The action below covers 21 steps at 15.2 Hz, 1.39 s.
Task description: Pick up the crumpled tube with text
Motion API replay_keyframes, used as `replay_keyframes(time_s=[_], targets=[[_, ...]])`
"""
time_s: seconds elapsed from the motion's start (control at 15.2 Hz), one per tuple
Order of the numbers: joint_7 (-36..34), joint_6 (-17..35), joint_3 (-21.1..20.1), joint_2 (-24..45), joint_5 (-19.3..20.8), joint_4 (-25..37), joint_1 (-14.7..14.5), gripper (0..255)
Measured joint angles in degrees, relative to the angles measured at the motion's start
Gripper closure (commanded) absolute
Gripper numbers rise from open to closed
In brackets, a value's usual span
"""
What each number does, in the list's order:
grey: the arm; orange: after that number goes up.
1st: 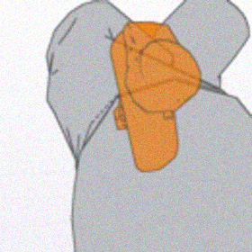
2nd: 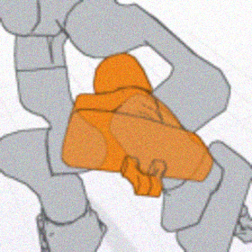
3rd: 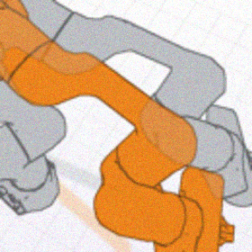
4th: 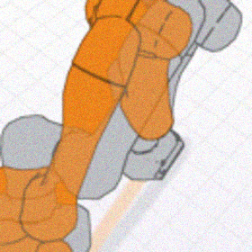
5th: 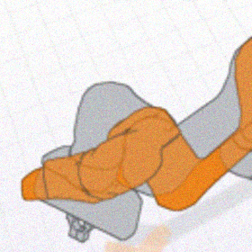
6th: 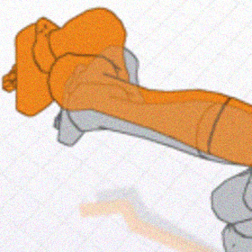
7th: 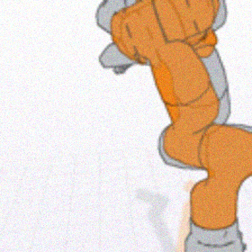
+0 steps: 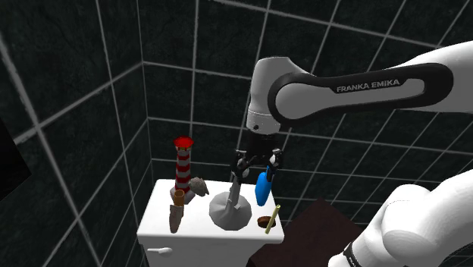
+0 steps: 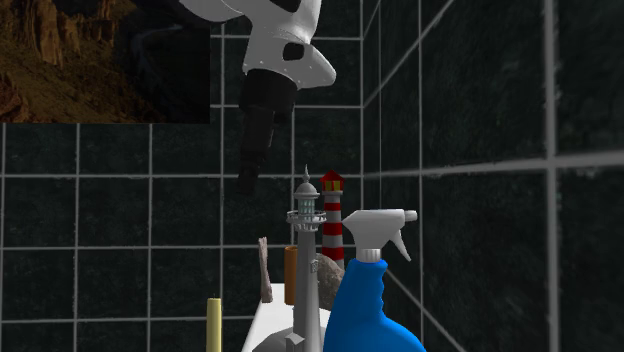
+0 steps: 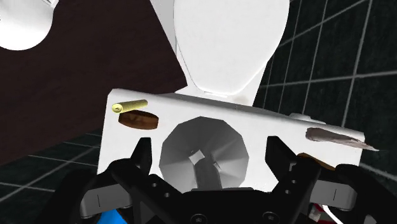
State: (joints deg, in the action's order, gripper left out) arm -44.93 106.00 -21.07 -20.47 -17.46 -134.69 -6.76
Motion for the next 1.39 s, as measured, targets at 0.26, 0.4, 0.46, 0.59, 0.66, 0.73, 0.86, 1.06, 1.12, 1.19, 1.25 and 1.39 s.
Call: replay_keyframes(time_s=[0.26,0.4,0.46,0.59,0.66,0.73,0.86,1.06,1.12,1.19,1.25,1.39], targets=[[-6.99,4.70,-3.70,7.32,0.20,4.03,-0.36,0],[-10.78,7.03,-5.35,12.47,1.49,7.44,-0.39,0],[-12.59,8.37,-6.05,14.38,1.96,8.26,-0.61,0],[-16.78,9.49,-7.33,18.47,3.46,11.81,-1.20,0],[-18.68,10.73,-7.78,20.96,4.47,13.22,-1.50,0],[-20.68,11.27,-8.13,23.32,5.56,15.18,-1.89,0],[-24.32,12.19,-8.36,27.96,7.83,19.15,-2.75,0],[-29.80,13.14,-8.11,35.11,11.42,25.71,-4.90,0],[-31.26,13.46,-7.97,36.93,12.28,27.29,-5.65,0],[-31.98,14.05,-7.81,38.20,12.86,27.98,-6.09,0],[-32.29,14.54,-7.69,38.86,13.15,28.15,-6.29,0],[-32.68,15.66,-7.53,39.93,13.61,28.08,-6.65,0]])
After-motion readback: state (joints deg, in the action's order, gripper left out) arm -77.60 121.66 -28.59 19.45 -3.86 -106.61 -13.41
